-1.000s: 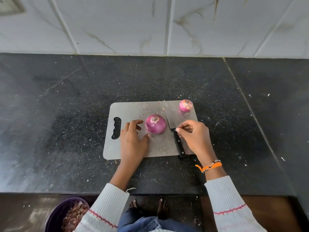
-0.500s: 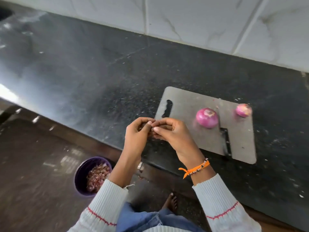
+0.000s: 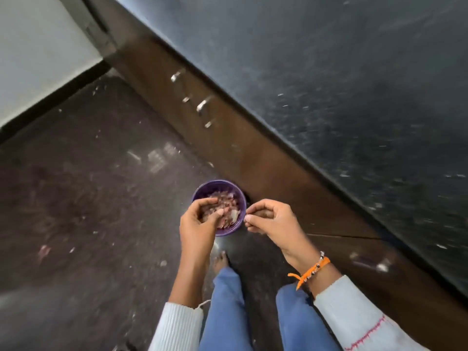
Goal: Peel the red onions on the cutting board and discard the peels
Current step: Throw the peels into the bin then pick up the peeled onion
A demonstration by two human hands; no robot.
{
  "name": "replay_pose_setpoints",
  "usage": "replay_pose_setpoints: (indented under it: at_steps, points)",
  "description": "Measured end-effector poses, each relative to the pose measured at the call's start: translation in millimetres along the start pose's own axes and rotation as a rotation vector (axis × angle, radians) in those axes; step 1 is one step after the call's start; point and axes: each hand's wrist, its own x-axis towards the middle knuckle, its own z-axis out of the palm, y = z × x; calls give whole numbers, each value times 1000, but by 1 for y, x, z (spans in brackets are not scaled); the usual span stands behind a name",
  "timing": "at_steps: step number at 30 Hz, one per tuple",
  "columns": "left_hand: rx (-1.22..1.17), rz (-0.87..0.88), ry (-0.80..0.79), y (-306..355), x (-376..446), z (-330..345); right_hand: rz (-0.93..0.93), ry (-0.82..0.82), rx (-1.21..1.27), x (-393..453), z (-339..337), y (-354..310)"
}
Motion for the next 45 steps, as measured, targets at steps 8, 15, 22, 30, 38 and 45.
replay_pose_setpoints:
  at_steps: [8,15,22,30,38,45]
  points:
    - [-136,-364,157,-134,119,-39,123,184,-245,150,89,112]
    - [-326,-714,110,-203,203,-16,178,256,-584,234,111,187]
    - [-462,-849,107,-216,222,-9,83,296,-736,259,108,199]
    - [-254,-767,92,-199,207,3,202,137,-649,237,95,180]
    - [-190,-474,27,-103,147,25,-44,286,-237,165,84,92]
    - [-233,-183,-197,15,42,53,-352,385,-49,51,32,-5]
